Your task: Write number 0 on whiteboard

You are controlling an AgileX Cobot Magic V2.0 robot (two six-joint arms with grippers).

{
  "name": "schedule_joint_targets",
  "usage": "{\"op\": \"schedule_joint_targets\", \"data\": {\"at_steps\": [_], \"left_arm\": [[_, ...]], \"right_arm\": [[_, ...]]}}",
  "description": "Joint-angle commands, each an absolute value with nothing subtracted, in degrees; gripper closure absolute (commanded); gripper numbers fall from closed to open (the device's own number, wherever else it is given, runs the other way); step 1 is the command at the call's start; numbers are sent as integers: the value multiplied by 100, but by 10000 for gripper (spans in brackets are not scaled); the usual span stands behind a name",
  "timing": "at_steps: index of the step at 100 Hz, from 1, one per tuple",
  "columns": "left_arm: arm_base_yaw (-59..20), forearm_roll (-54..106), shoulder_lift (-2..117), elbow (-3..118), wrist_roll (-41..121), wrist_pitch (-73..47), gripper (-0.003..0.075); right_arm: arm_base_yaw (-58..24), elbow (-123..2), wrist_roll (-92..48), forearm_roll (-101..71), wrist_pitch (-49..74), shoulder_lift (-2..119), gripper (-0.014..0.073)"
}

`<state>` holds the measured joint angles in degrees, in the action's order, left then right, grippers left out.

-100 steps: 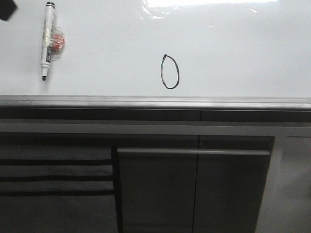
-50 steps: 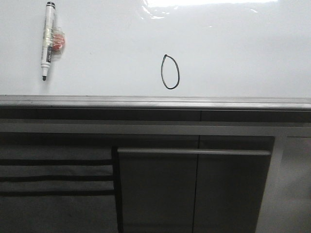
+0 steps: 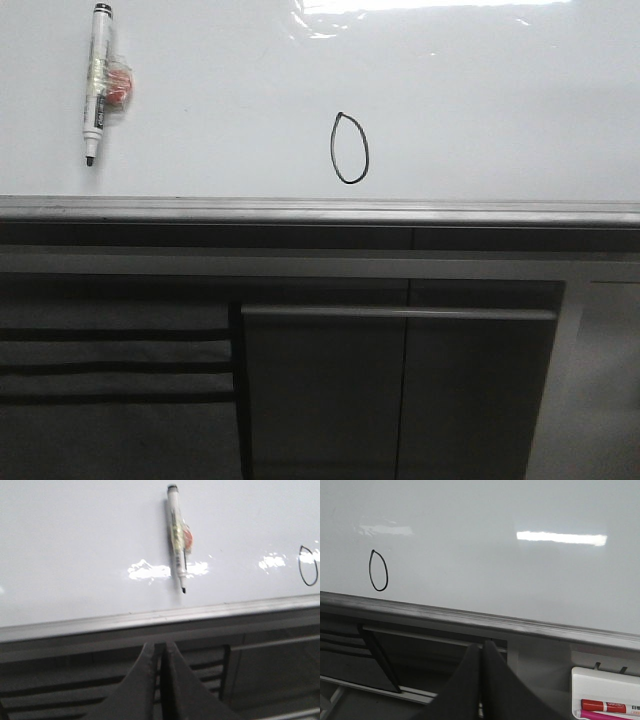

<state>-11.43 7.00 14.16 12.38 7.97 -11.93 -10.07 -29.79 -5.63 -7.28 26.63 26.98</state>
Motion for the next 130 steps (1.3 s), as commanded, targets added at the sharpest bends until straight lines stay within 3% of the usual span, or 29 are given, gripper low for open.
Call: {"op": "schedule_joint_targets", "data": {"at_steps": [1,22,100,130], "left_arm": [[-1081,552,939,949,781,-437,741],[-998,552,119,-135,781,512,741],[-844,565,-26,-120,781,112,741],[-844,565,-26,-120,781,112,741]], "right_arm": [[-973,-3143,-573,-759,2200,2701,659],[-973,-3143,-573,-759,2200,2701,659],[-973,-3143,-573,-759,2200,2692,659],[-320,-1300,-640,-749,178,1027,659]]}}
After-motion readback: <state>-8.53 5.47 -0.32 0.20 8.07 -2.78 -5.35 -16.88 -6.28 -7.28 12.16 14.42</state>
